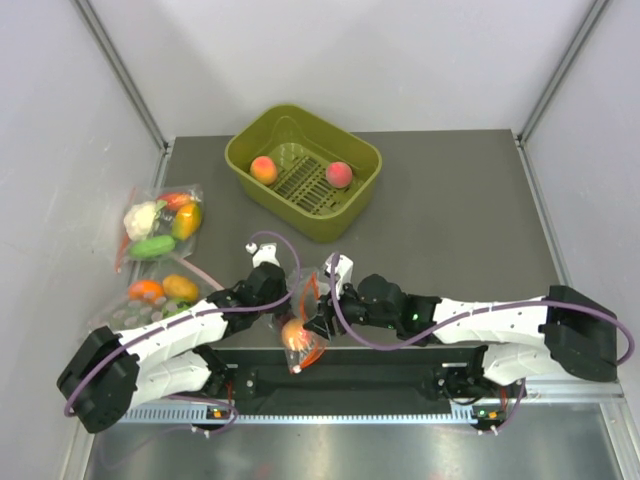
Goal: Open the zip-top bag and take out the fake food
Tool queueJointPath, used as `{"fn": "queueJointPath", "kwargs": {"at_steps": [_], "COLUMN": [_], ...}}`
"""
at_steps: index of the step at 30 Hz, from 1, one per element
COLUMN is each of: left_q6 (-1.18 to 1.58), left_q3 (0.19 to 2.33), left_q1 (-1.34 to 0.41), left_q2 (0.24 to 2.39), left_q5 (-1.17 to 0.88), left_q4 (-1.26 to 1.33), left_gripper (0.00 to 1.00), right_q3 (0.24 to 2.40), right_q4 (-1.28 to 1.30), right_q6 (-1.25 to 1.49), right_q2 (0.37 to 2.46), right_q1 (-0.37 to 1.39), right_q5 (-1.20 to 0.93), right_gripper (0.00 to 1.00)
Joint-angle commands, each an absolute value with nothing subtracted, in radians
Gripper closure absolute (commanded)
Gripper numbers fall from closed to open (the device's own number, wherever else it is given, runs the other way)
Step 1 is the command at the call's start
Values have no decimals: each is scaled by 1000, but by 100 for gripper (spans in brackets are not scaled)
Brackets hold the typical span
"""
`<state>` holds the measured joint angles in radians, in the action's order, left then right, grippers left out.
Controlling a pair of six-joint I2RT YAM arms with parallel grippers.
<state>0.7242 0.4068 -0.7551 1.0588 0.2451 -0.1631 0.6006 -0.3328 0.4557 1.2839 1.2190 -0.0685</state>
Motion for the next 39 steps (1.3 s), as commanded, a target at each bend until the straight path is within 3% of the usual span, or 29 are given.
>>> {"fn": "queueJointPath", "kwargs": {"at_steps": [1, 6, 7, 12, 14, 16, 17, 18, 20, 22, 23, 28, 39], "left_q6": [730, 713, 706, 658, 646, 580, 559, 510, 439, 401, 385, 354, 360], "left_q3": [408, 407, 407, 426, 454, 492, 508, 521, 561, 595, 601, 588, 566], "left_q1": [-756, -756, -756, -756, -756, -756, -756, -756, -761, -779, -788, -894, -1212], "left_q2": [1048, 1032, 1031, 1015, 1019, 1016, 991, 974, 895, 838, 787, 713, 839], "left_q5": [258, 247, 247, 271, 282, 262, 256, 249, 226, 206, 184, 129, 354], "left_q4": [-107, -104, -103, -127, -144, -146, -147, -147, -150, -161, -164, -179, -216], "left_gripper": [100, 100, 100, 100, 100, 88, 69, 58, 40, 32, 22, 20, 25], "right_q3": [632, 647, 637, 609, 598, 594, 595, 597, 601, 610, 614, 638, 681], "right_q4": [-316, -262, -262, -262, -270, -275, -276, -276, -275, -268, -267, -270, -291], "right_q6": [451, 474, 477, 503, 518, 535, 549, 557, 586, 601, 618, 643, 666], "right_q2": [1293, 1353, 1353, 1315, 1298, 1290, 1289, 1290, 1292, 1290, 1289, 1296, 1353], "right_q1": [1238, 1275, 1276, 1279, 1281, 1279, 1279, 1279, 1279, 1278, 1276, 1261, 1181], "right_q5": [34, 109, 127, 153, 164, 184, 195, 205, 238, 283, 299, 353, 337], "right_gripper": [45, 53, 61, 77, 89, 100, 100, 100, 100, 100, 100, 100, 100]}}
